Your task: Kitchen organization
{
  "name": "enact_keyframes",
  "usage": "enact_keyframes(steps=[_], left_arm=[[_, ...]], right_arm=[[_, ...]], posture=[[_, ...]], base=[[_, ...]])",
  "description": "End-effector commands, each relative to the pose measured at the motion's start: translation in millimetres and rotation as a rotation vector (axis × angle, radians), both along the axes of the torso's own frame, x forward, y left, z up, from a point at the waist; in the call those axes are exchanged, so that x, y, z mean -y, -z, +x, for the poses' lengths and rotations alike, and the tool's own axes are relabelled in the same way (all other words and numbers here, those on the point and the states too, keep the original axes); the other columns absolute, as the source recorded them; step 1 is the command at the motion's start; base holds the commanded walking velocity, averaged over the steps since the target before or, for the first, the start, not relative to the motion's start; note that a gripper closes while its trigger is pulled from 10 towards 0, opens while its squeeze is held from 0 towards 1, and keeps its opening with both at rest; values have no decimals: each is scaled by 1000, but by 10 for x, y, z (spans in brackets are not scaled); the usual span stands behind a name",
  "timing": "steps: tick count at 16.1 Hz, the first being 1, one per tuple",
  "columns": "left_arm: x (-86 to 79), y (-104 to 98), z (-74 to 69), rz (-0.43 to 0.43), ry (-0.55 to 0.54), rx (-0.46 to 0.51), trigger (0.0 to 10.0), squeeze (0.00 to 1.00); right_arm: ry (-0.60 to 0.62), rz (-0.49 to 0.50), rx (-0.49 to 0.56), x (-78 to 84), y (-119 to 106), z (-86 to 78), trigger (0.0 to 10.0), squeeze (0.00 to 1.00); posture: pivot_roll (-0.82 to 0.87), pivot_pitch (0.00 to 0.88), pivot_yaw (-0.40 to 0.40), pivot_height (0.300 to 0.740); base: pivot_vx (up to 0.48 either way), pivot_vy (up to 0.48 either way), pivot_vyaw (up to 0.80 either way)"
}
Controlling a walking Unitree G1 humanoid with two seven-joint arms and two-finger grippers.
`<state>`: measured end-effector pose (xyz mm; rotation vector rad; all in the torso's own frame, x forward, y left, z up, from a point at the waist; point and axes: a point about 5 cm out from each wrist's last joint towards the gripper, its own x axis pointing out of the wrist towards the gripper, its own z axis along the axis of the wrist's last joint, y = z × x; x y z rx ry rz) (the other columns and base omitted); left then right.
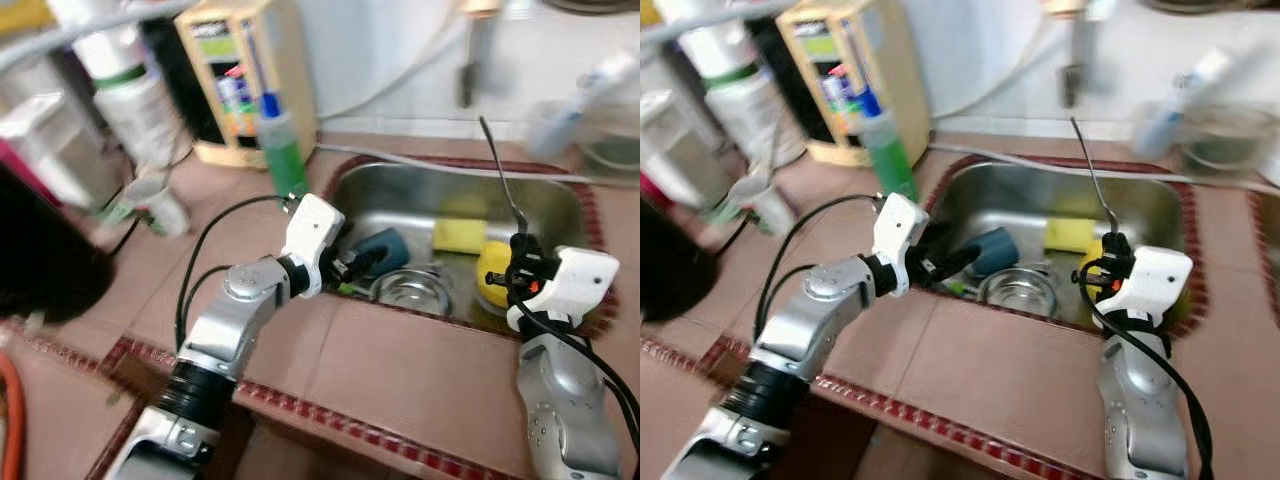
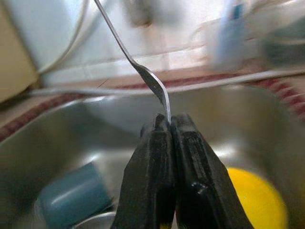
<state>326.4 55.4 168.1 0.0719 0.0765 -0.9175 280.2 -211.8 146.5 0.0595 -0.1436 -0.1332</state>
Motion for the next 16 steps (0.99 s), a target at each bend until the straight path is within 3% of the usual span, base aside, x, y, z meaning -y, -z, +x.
enact_keyframes(steps=[1,6,15,16], left_arm=[[-49,10,-50,27,31,-1,10000,0],[-8,15,-200,52,161,-70,10000,0],[78,-82,-320,48,218,-33,10000,0],[79,-86,-317,49,217,-28,10000,0]], right_arm=[[-11,-8,-44,-32,33,35,10000,0],[-125,-51,-98,72,27,117,10000,0],[-154,79,-145,194,109,166,10000,0],[-163,95,-142,189,107,170,10000,569]], posture=[[-164,44,144,740],[-165,51,140,740],[-159,43,134,740],[-158,41,133,740]], base=[[0,0,0],[0,0,0],[0,0,0],[0,0,0]])
